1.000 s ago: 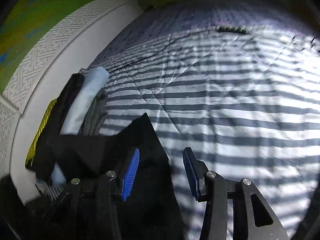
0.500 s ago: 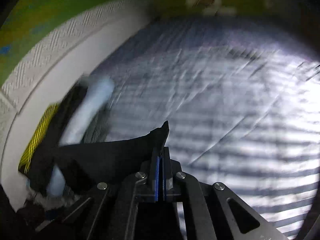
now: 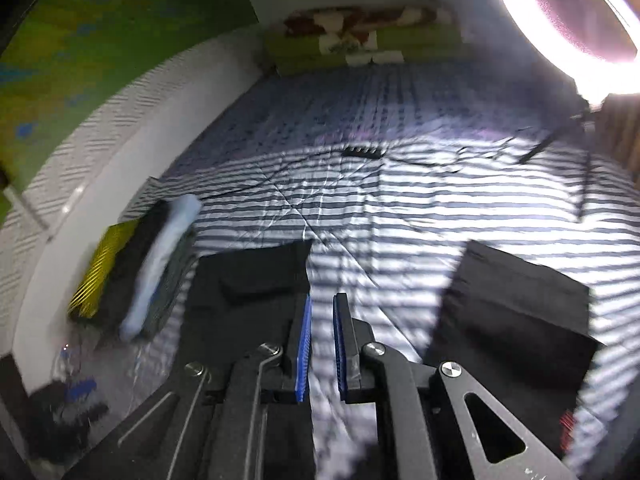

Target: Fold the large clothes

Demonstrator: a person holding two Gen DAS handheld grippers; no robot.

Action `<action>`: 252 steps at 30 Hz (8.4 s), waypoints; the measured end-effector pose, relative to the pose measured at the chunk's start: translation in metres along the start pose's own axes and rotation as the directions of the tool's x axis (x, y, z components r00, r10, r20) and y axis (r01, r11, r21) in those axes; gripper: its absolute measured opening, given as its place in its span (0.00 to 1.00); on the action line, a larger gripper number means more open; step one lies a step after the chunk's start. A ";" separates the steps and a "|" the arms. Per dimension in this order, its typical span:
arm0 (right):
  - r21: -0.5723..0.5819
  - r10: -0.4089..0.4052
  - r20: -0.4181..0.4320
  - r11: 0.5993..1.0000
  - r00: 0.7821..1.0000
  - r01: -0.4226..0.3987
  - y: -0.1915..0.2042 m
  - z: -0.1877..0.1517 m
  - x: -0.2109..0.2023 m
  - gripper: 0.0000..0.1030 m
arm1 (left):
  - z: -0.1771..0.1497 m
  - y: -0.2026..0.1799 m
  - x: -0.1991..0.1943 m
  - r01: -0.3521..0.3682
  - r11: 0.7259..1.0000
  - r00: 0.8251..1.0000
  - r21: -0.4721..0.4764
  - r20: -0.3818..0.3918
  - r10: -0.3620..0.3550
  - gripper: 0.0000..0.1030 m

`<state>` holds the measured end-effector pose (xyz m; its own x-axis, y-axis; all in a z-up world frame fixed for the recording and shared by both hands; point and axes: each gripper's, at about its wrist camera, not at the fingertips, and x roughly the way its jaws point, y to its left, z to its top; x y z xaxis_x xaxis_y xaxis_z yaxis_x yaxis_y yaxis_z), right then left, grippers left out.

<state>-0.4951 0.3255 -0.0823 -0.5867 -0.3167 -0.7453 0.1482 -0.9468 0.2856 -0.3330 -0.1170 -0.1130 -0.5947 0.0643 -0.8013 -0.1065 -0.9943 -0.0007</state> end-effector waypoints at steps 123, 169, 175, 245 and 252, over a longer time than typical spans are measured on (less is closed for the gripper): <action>0.599 -0.120 -0.073 0.789 0.990 0.140 -0.174 -0.117 -0.048 0.60 | -0.208 -0.147 -0.068 0.492 0.859 0.870 -0.143 0.045 -0.491 0.17; -0.169 -0.099 -0.169 0.983 0.981 0.071 0.153 -0.041 0.065 0.48 | -0.296 -0.078 -0.101 0.381 0.877 0.919 -0.293 0.014 -0.394 0.26; -0.127 -0.120 -0.247 0.988 0.962 0.091 0.091 -0.150 0.016 0.48 | -0.295 -0.044 -0.140 0.294 0.896 0.955 -0.334 0.061 -0.291 0.34; -0.170 -0.069 -0.068 0.984 0.995 0.057 0.136 0.014 0.206 0.24 | -0.131 -0.074 0.054 0.391 0.913 0.915 -0.115 -0.057 -0.399 0.25; -0.144 -0.069 -0.098 0.988 0.993 0.055 0.090 -0.011 0.162 0.30 | -0.133 -0.077 0.050 0.376 0.920 0.922 -0.113 -0.056 -0.384 0.25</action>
<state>-0.5681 0.1886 -0.1844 -0.5144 -0.2542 -0.8190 0.2289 -0.9611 0.1546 -0.2483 -0.0487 -0.2324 -0.4624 0.4362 -0.7719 -0.2316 -0.8998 -0.3698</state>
